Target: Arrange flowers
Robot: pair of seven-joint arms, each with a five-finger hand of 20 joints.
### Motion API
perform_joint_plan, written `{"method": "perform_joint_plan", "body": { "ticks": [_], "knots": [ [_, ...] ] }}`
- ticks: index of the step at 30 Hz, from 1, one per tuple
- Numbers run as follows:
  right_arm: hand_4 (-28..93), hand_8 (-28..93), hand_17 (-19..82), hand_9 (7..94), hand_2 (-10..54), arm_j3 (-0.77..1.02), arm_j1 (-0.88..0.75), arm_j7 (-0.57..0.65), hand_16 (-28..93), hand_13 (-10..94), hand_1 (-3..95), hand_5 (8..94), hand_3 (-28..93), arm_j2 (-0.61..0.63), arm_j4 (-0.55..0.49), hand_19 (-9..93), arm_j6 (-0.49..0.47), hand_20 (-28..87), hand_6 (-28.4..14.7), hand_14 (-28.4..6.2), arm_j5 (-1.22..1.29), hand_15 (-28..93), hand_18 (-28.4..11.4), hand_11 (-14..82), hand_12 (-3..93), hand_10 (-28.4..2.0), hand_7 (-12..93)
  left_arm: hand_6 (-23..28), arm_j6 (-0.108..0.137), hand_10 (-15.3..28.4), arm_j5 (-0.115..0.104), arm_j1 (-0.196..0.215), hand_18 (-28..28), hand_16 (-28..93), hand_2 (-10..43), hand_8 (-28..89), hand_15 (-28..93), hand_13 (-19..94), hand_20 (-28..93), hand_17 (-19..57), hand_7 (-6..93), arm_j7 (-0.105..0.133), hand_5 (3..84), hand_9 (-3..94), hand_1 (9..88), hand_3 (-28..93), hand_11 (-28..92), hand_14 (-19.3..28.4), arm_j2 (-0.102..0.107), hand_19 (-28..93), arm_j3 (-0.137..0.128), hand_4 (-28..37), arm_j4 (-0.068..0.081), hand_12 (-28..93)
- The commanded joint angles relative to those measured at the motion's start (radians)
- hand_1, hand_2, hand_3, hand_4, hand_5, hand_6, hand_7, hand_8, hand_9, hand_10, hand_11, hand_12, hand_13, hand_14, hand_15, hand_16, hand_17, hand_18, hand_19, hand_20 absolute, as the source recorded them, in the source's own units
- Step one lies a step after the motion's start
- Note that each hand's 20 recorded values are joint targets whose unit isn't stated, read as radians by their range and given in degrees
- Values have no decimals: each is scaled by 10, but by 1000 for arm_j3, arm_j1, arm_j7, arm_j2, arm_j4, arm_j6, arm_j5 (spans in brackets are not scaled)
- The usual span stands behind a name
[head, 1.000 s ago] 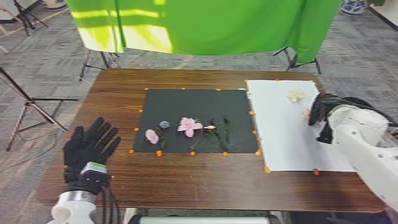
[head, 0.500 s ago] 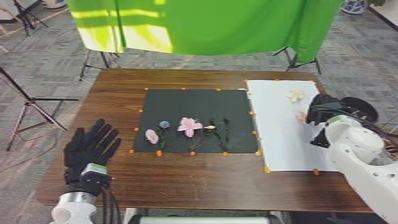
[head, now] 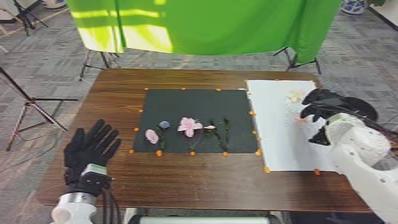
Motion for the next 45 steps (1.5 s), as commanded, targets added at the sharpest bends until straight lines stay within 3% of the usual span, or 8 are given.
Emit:
{"method": "perform_joint_plan", "body": {
  "ticks": [1,6,8,11,18,23,33,45],
  "knots": [
    [-283,-134,226,513,-95,-17,15,3,205,554,481,499,749,-23,63,494,-80,199,20,-86,7,178,-174,65,108,-75,159,98,0,160,-3,14,149,-65,139,-84,408,224,95,-64,152,-14,413,321,243,715,268,166,-11,344,1,-283,-7,124],
    [-283,-141,238,649,-95,-42,-11,-2,212,621,526,603,709,-25,85,521,11,209,45,-70,-2,208,-170,96,122,-72,183,98,-1,161,-1,9,149,-65,140,-84,408,224,95,-65,152,-17,414,321,243,715,267,165,-13,344,4,-283,-5,124],
    [-283,-49,253,750,-95,-43,-24,-6,270,665,586,695,601,-24,84,514,48,216,45,-63,-4,210,-161,79,198,-68,219,98,2,160,-2,12,149,-65,140,-84,408,224,95,-65,152,-16,413,322,243,715,267,165,-13,345,4,-283,-6,123],
    [-283,-3,264,834,-93,-39,-37,-17,336,695,608,768,582,-18,77,507,75,226,45,-53,-11,185,-155,43,266,-75,273,98,2,160,-2,15,149,-65,140,-84,408,224,95,-65,152,-15,414,322,243,716,267,166,-13,345,2,-283,-7,124],
    [-283,7,268,840,-87,-67,-20,-48,343,701,595,772,603,-19,-12,508,222,231,44,-53,-31,176,-154,41,264,-74,285,98,2,160,1,24,149,-65,140,-84,409,223,95,-65,152,-18,413,321,243,716,267,166,-9,345,-9,-283,-8,124],
    [-283,7,268,837,-83,-150,61,-97,347,701,596,771,604,-88,-85,507,255,231,40,-53,-33,177,-155,44,264,-76,287,98,8,160,0,34,149,-65,140,-84,409,224,95,-64,152,-31,413,321,243,716,268,165,-7,345,-17,-283,-11,124],
    [-283,0,263,822,-88,-303,192,-183,347,695,579,771,633,-188,-109,510,87,231,39,-57,-12,174,-157,49,252,-81,287,99,-6,159,8,9,149,-66,142,-84,409,222,95,-65,151,-41,414,320,243,714,269,165,-7,346,-3,-283,-3,123],
    [-283,-9,239,801,-92,-370,217,-153,338,683,580,763,635,-216,-61,507,11,231,38,-63,-117,175,-163,56,237,-83,269,99,3,159,6,10,149,-66,142,-84,410,223,95,-65,151,-52,413,321,243,713,268,165,-11,346,-7,-283,-4,123]
  ]
}}
